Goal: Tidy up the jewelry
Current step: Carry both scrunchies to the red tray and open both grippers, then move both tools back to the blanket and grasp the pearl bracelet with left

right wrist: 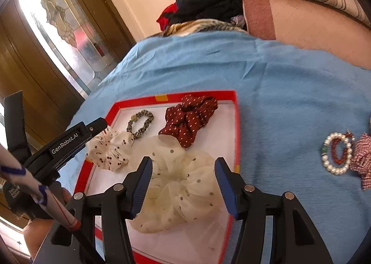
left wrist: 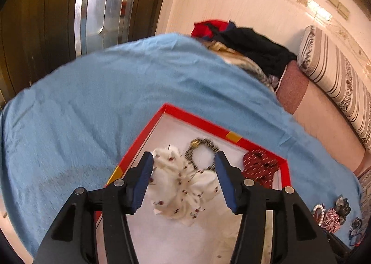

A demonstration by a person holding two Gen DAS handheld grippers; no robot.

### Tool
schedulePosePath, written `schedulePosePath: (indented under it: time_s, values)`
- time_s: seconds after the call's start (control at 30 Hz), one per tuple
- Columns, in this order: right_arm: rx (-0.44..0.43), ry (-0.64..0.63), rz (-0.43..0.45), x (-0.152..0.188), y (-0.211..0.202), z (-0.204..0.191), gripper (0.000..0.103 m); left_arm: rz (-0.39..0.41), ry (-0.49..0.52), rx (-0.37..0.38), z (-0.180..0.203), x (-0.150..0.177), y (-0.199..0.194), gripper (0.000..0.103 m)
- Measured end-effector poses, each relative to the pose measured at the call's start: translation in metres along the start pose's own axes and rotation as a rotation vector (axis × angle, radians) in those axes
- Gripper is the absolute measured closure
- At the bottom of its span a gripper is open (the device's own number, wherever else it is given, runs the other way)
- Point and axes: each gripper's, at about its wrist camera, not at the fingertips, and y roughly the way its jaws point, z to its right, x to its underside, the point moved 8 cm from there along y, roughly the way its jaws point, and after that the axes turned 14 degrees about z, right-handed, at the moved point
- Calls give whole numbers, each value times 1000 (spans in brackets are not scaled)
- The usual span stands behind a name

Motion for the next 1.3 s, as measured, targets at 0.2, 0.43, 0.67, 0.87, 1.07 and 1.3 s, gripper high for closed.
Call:
schedulePosePath:
  time_s: [0.2,0.43,0.67,0.87,1.07,1.3]
  values:
    - [6,45,48,-9,-33,27,43,113,35,26,25,-13,-19,49]
    - [55,101,79,-10,-70,81,42,141,116,95,71,-5,-28,49]
    - [134,162,89,-1,-103,146,42,134,204,173,118,16,-37,49]
    - [191,254,115,4,-124,198,42,112,289,248,157,44,-45,49]
    - [258,359,137,7,-136,251,38,36,400,392,203,90,-64,49]
    - [257,438,123,14,-118,286,38,-39,482,479,242,130,-71,49]
